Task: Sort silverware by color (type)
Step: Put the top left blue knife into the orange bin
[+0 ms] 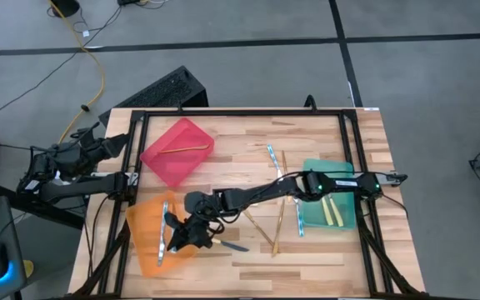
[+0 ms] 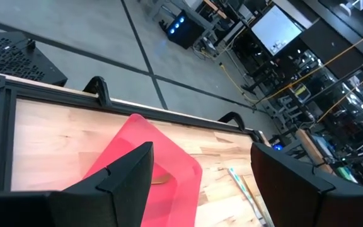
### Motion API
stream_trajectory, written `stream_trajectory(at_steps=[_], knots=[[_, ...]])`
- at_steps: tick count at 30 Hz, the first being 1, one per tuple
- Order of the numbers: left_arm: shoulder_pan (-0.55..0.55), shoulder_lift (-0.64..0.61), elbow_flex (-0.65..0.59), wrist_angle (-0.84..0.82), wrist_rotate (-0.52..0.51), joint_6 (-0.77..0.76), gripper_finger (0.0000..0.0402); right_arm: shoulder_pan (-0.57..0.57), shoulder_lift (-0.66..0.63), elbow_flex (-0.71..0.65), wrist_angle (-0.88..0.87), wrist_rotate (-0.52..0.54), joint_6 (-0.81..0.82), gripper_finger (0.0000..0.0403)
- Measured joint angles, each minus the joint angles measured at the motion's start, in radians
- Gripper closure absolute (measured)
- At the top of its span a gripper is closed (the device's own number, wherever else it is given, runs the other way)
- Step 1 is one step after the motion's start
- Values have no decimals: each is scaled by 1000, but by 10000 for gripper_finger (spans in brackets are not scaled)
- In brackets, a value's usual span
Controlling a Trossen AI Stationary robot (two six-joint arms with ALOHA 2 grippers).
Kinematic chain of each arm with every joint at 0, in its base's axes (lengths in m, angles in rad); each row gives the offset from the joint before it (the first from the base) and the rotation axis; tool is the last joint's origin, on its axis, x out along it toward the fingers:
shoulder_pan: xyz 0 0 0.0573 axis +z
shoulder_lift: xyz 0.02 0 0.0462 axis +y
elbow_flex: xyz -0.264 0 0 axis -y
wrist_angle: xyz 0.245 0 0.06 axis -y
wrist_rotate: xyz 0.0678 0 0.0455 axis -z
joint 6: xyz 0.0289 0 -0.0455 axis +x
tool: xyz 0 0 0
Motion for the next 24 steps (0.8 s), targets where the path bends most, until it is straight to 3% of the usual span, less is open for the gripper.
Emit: stream_trajectory(at_steps=[7, 24], knots=[[0, 0, 0, -6, 0, 0, 155, -6, 0, 0, -2, 13, 0, 309], [0, 0, 0, -10, 1, 0, 155, -8, -1, 0, -3, 32, 48, 306]])
